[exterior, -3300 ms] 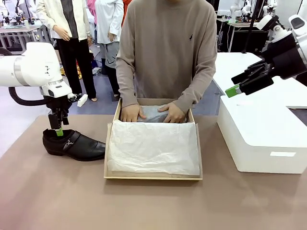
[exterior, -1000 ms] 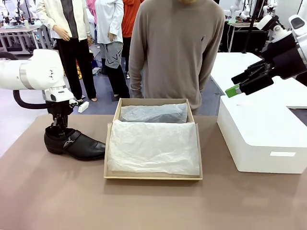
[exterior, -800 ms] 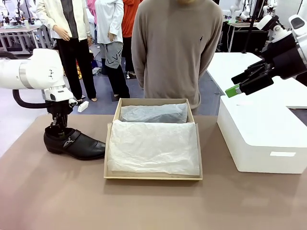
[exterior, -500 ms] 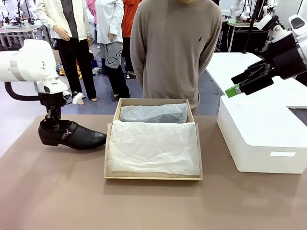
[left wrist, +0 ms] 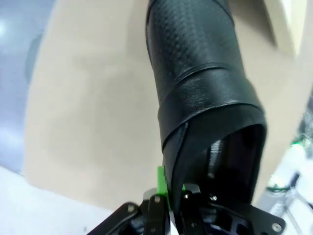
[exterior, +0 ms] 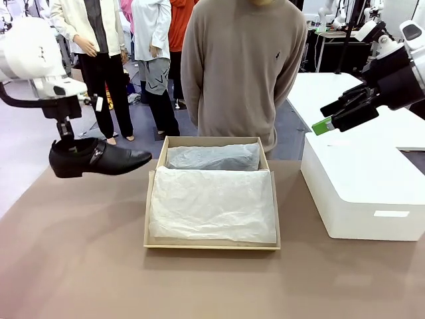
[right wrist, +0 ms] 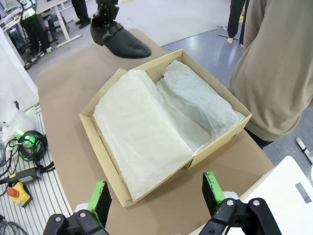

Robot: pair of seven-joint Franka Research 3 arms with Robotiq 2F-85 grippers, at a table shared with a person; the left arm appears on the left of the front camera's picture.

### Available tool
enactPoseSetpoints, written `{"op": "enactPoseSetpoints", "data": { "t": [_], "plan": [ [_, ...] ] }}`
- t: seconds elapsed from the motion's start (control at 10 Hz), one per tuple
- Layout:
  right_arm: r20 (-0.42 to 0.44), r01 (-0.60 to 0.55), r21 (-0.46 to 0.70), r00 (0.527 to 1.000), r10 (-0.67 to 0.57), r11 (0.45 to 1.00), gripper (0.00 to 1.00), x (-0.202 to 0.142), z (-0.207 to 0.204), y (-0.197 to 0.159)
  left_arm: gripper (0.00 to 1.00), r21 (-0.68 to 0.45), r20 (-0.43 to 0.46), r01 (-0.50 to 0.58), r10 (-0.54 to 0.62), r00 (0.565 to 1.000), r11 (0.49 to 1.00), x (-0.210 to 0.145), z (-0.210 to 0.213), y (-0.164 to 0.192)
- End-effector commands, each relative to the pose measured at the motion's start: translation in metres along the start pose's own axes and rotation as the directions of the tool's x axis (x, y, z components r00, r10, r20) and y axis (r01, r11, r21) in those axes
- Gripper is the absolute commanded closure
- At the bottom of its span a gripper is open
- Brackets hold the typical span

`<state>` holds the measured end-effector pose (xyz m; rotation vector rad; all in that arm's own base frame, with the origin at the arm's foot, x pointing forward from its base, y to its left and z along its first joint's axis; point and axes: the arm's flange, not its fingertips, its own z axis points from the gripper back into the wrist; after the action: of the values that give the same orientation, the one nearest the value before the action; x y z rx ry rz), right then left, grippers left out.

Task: Pack the shoes into the box.
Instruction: Place the other shoe of the Shoes into the Shoes Box.

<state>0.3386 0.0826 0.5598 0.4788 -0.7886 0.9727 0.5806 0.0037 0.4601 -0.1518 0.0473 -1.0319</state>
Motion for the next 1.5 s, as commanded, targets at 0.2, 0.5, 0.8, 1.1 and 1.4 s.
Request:
{"op": "enactPoseSetpoints", "data": {
  "t": [0.2, 0.5, 0.8, 1.1, 1.4],
  "plan": [
    [0.027, -0.021, 0.015, 0.999, 0.021, 1.0, 0.0, 0.0, -0.002, -0.004, 1.0, -0.036, 0.07, -0.281, 0.283, 0.957, 0.959, 0.003, 0.024, -0.014],
    [0.027, -0.021, 0.015, 0.999, 0.021, 1.0, 0.0, 0.0, -0.002, -0.004, 1.0, -0.017, 0.059, -0.235, 0.235, 0.97, 0.972, 0.003, 0.021, -0.008],
    [0.027, -0.021, 0.015, 0.999, 0.021, 1.0, 0.0, 0.0, -0.002, -0.004, 1.0, -0.017, 0.059, -0.235, 0.235, 0.97, 0.972, 0.003, 0.021, -0.008],
    [0.027, -0.021, 0.015, 0.999, 0.021, 1.0, 0.0, 0.0, -0.002, -0.004, 1.0, 0.047, 0.14, -0.563, 0.553, 0.821, 0.825, 0.023, 0.025, -0.026],
    [0.027, -0.021, 0.015, 0.999, 0.021, 1.0, 0.0, 0.0, -0.002, -0.004, 1.0, 0.051, 0.184, -0.772, 0.753, 0.631, 0.634, 0.06, 0.037, -0.054]
  ]
}}
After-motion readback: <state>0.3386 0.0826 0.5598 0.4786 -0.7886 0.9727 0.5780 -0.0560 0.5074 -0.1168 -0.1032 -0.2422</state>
